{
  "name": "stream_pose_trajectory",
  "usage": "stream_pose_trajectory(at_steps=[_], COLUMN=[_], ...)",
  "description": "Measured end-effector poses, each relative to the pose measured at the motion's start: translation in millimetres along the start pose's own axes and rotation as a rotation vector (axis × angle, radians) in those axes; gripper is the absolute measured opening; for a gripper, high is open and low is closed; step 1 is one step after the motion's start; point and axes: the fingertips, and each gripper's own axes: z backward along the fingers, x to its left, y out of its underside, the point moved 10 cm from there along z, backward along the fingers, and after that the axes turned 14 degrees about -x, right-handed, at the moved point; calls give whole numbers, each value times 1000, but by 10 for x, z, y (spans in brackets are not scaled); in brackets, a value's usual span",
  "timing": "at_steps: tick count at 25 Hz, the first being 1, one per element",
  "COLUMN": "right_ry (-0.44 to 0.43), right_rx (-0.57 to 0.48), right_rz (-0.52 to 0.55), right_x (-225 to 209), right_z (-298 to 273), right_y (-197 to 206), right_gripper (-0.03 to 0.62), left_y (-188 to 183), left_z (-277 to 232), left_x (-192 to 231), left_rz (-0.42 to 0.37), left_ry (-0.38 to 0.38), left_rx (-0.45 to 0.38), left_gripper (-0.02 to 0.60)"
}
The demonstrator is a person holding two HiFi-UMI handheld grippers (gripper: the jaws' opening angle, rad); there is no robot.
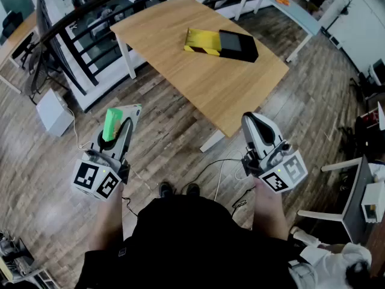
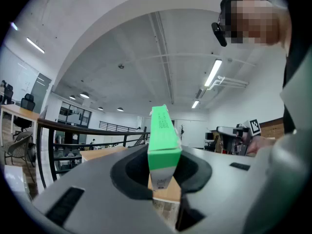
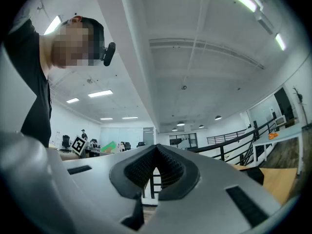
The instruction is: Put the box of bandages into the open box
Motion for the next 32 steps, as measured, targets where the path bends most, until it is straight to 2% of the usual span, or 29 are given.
stream_pose_trajectory(at_steps=[12, 20, 26, 32], right_ry=[6, 34, 18, 18], right_rx=[6, -19, -25, -2], right_rz=[6, -43, -61, -82], right_x=[97, 265, 481, 559], right_z=[-82, -220, -432, -508], right_y=[86, 218, 300, 345], right_gripper=[35, 35, 37, 38], left_y=[9, 16, -7, 8], left_z=[-53, 315, 515, 600], left_x=[110, 452, 712, 822], left_rz=[-18, -1, -20, -3], left_ry=[-24, -109, -113, -114], left_rx=[19, 4, 10, 24], left_gripper=[91, 91, 91, 91])
